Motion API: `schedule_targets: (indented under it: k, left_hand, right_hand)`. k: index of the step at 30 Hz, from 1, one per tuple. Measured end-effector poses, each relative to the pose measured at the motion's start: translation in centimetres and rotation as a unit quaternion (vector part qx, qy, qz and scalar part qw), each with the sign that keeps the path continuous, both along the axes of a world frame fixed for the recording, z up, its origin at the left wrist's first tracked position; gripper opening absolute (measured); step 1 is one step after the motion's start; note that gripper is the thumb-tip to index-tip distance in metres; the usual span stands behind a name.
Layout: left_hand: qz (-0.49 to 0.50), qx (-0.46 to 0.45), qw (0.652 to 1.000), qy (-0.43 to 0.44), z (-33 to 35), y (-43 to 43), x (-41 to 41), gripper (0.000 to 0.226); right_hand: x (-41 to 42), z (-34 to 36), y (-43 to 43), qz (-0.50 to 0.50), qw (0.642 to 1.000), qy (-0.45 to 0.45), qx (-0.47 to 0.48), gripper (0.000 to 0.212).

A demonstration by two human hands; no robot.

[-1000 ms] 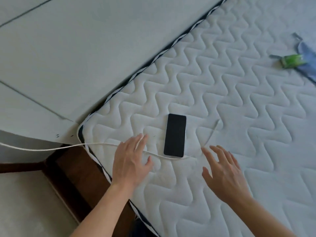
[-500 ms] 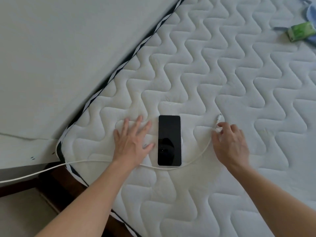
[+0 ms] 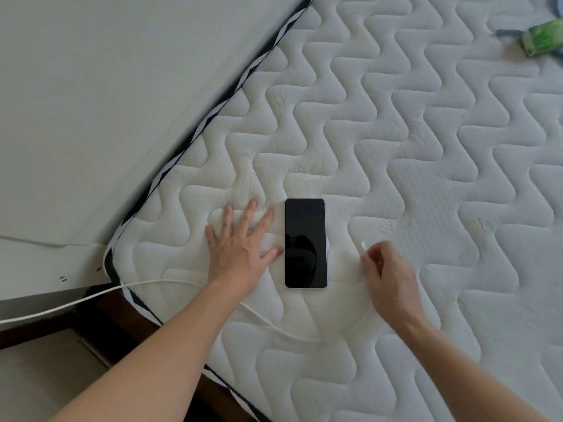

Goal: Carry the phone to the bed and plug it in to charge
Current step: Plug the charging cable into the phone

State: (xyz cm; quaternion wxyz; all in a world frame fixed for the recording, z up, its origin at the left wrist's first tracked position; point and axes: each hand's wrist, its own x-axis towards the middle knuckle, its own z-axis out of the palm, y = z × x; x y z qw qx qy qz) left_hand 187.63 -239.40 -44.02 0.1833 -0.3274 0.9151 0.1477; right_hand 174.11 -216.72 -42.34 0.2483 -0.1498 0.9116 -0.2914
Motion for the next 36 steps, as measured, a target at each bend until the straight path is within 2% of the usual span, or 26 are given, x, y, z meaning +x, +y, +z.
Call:
schedule_targets:
  k: [4, 7, 9, 13, 15, 20, 23, 26, 30, 36]
  left_hand:
    - [-0.007, -0.005, 1.0, -0.003, 0.4, 0.1, 0.0, 0.078]
    - [-0.028, -0.019, 0.999, 0.012, 0.8, 0.1, -0.6, 0.096]
    - [-0.08, -0.016, 0.996, 0.04, 1.0, 0.1, -1.2, 0.103]
    - [-0.215, -0.01, 0.975, 0.058, 0.6, 0.6, -1.8, 0.095]
    - [-0.237, -0.004, 0.971, 0.043, 0.1, 0.9, -1.7, 0.087]
    - [-0.219, 0.044, 0.974, 0.043, 0.4, 1.0, -1.2, 0.079]
    - [-0.16, 0.082, 0.978, 0.105, 1.0, 1.2, -1.7, 0.074]
    - [-0.121, 0.072, 0.982, 0.126, 0.9, 1.7, -2.6, 0.093]
    - [-0.136, 0.047, 0.988, 0.061, 0.6, 1.8, -3.1, 0.116]
    - [-0.131, 0.039, 0.99, 0.031, 0.7, 2.5, -4.0, 0.123]
  right_hand:
    - [5.2, -0.3, 1.9, 0.044, 0.999, -0.019, -0.012, 0.012]
    - [7.7, -0.7, 2.0, 0.026, 0.999, -0.027, -0.038, 0.007]
    - [8.9, -0.9, 1.8, 0.013, 0.998, -0.029, -0.055, 0.005]
    - [10.8, -1.2, 1.7, -0.012, 0.997, -0.021, -0.076, 0.01]
    - [11.4, -1.2, 1.7, -0.025, 0.997, -0.013, -0.075, 0.01]
    - [11.7, -1.2, 2.2, -0.011, 0.998, 0.03, -0.053, 0.008]
    - [11.3, -1.3, 2.1, 0.008, 0.998, 0.044, -0.038, 0.009]
    - [11.0, -1.4, 1.7, 0.005, 0.998, 0.052, -0.031, 0.008]
    - [11.1, -1.4, 1.4, -0.005, 0.999, 0.049, -0.019, 0.008]
    - [10.7, -1.3, 0.6, -0.017, 0.999, 0.041, 0.008, 0.019]
